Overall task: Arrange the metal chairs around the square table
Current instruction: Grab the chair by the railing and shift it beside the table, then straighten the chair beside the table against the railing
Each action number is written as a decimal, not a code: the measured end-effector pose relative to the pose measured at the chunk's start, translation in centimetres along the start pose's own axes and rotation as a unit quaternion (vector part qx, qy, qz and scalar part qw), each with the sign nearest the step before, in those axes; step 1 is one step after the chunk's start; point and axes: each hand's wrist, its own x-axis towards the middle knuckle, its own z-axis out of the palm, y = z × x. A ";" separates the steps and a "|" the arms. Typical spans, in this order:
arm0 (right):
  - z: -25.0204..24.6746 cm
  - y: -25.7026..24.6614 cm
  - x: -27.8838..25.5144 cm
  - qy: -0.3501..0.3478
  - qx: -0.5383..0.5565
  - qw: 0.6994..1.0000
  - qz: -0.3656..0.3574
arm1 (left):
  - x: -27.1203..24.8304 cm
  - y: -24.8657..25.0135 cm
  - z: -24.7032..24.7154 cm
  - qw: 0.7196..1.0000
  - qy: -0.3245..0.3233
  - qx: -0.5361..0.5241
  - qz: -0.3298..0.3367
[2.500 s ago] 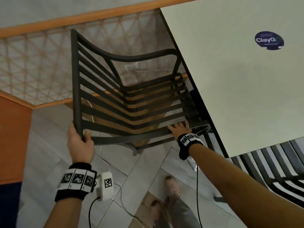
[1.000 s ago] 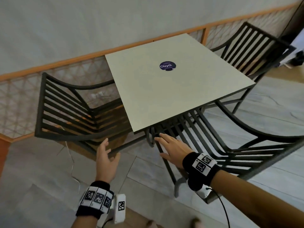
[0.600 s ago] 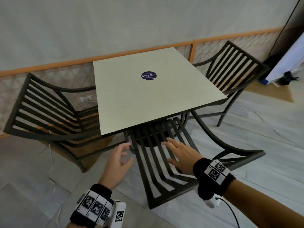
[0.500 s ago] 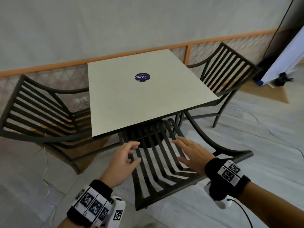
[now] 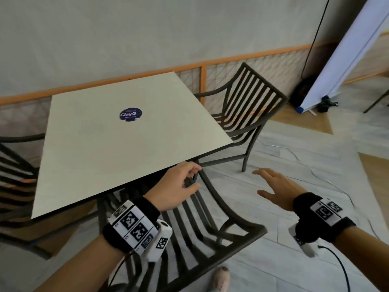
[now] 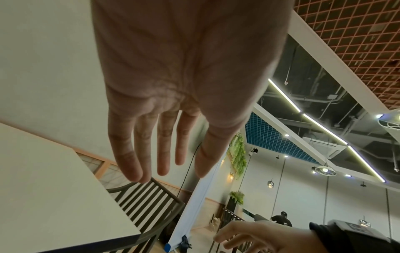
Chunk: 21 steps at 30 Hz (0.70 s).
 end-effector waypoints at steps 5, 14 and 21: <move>-4.3 8.0 6.2 -0.006 -0.016 1.000 0.011 | 10.4 1.9 2.9 0.999 -0.031 -0.005 -0.020; -10.0 20.8 18.0 -0.004 -0.014 1.000 0.002 | 27.7 3.5 10.4 0.990 -0.076 -0.017 -0.116; -13.3 30.5 29.6 -0.003 -0.038 0.997 -0.067 | 38.8 2.0 17.0 0.966 -0.063 -0.016 -0.248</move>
